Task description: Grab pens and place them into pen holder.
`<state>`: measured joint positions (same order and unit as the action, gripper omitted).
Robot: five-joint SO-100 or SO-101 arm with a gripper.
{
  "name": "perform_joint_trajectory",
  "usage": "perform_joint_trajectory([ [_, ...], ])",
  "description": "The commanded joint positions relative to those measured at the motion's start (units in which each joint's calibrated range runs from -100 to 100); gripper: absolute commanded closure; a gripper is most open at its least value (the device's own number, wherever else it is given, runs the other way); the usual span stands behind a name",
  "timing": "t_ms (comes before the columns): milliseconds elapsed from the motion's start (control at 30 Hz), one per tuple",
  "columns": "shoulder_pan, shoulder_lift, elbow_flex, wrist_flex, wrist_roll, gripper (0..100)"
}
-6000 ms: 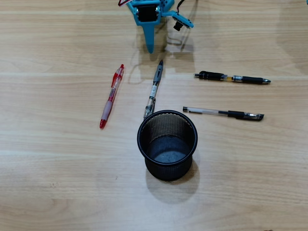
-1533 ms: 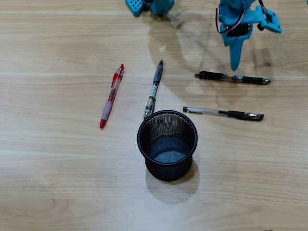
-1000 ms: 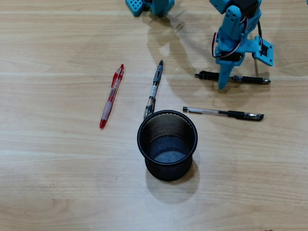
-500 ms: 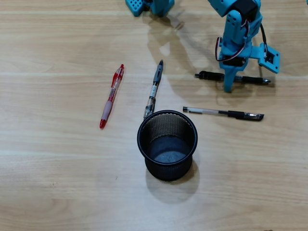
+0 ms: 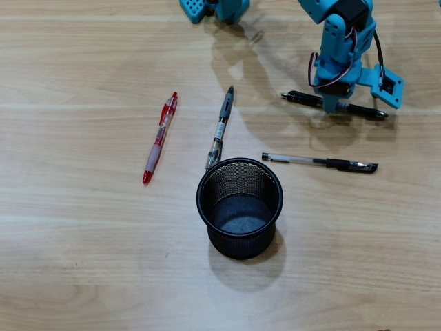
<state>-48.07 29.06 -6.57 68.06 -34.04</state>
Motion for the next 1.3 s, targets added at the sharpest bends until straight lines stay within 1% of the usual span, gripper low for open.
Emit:
perform_joint_trajectory([
  [0,0.4,-5.0,-0.2,0.4,0.3,98],
  [100,1.4,-10.0,0.3,1.1,0.3,98],
  [233,3.7,-18.1,-0.2,5.6,0.3,98],
  [367,7.8,-27.1,0.5,6.1,0.3,98],
  [400,10.1,-31.6,0.5,6.1,0.3,98],
  [500,14.4,-37.8,0.5,5.4,0.3,98],
  [700,24.2,-45.4,0.4,4.4,-0.1,98],
  [900,31.7,-47.2,0.6,-10.2,-0.4,98],
  [933,32.4,-47.2,0.6,-12.4,-1.1,98],
  [1033,33.7,-47.0,1.5,-18.9,-6.6,98],
  [1133,34.5,-47.0,5.8,-25.8,-12.5,98],
  [1200,34.6,-46.8,9.6,-31.7,-14.3,98],
  [1267,35.0,-45.3,13.2,-38.6,-14.9,98],
])
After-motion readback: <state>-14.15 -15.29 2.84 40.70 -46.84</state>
